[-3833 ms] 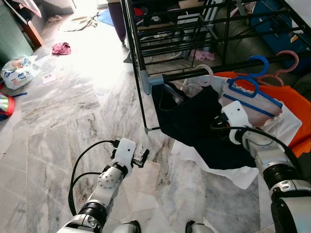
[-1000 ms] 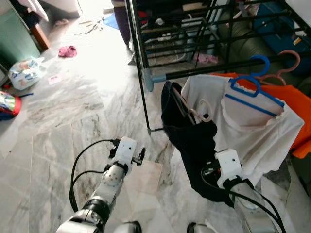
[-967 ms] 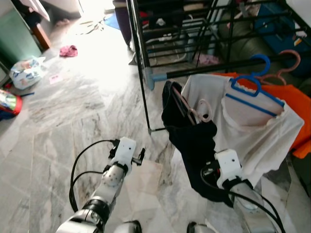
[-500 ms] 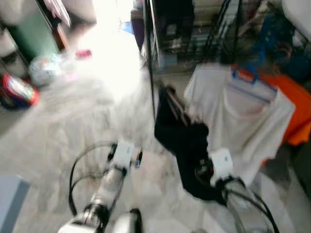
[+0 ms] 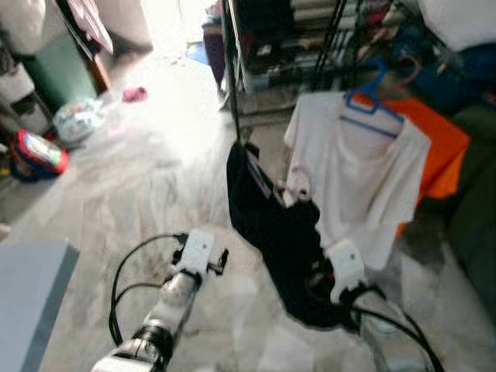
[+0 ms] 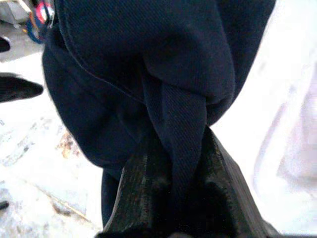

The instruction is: Hang hanger

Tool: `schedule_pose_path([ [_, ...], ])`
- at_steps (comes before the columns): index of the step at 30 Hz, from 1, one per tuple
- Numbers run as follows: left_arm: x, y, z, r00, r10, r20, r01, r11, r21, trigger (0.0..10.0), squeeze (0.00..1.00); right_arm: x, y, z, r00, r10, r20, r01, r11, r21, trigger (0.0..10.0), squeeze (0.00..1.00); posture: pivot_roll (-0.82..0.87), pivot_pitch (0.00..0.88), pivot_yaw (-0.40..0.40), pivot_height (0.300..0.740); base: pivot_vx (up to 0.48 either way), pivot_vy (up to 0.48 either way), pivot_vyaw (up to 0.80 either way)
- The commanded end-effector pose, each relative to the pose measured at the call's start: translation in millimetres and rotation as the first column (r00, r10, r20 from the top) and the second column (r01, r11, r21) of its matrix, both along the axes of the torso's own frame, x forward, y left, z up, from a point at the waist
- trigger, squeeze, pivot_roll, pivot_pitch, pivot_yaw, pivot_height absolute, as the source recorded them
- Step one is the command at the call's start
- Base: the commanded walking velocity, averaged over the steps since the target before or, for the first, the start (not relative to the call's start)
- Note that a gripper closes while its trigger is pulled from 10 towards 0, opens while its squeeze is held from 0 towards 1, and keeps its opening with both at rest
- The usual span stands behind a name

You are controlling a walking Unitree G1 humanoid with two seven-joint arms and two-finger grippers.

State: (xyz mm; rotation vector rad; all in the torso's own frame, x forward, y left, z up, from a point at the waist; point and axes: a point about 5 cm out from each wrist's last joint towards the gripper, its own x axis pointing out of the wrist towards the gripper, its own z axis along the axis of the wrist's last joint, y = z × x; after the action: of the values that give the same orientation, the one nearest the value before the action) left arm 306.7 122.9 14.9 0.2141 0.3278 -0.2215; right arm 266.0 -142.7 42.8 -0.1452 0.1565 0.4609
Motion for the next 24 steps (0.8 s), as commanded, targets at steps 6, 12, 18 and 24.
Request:
schedule_pose_path([
  [6, -14.3, 21.9, -14.2, 0.994, 0.102, -0.037, -0.103, 0.994, -0.021, 10.0, 0.0, 3.0, 32.1, 6.4, 0.997, 0.081, 0.01, -0.081, 0.997, 0.018, 10.0, 0.0, 0.06, 0.0, -0.039, 0.74, 0.0, 0.0, 0.0],
  [12, -20.7, 23.9, -20.0, 0.989, 0.134, -0.059, -0.137, 0.989, -0.049, 10.0, 0.0, 2.7, 28.1, -2.2, 1.0, 0.013, -0.021, -0.011, 0.998, 0.059, 10.0, 0.0, 0.08, 0.0, -0.043, 0.74, 0.0, 0.0, -0.14],
  [18, -25.8, 21.1, -26.2, 0.991, 0.093, -0.097, -0.097, 0.995, -0.03, 10.0, 0.0, 3.1, 22.6, -5.3, 0.996, -0.088, 0.0, 0.088, 0.995, 0.044, 10.0, 0.0, 0.05, 0.0, -0.024, 0.74, 0.0, -0.386, 0.57],
  [24, -22.5, 23.8, -24.1, 0.99, 0.095, -0.104, -0.099, 0.995, -0.028, 10.0, 0.0, -2.1, 19.5, -13.5, 0.99, -0.135, -0.047, 0.139, 0.987, 0.083, 10.0, 0.0, 0.03, 0.0, -0.009, 0.74, 0.0, -0.417, 0.25],
])
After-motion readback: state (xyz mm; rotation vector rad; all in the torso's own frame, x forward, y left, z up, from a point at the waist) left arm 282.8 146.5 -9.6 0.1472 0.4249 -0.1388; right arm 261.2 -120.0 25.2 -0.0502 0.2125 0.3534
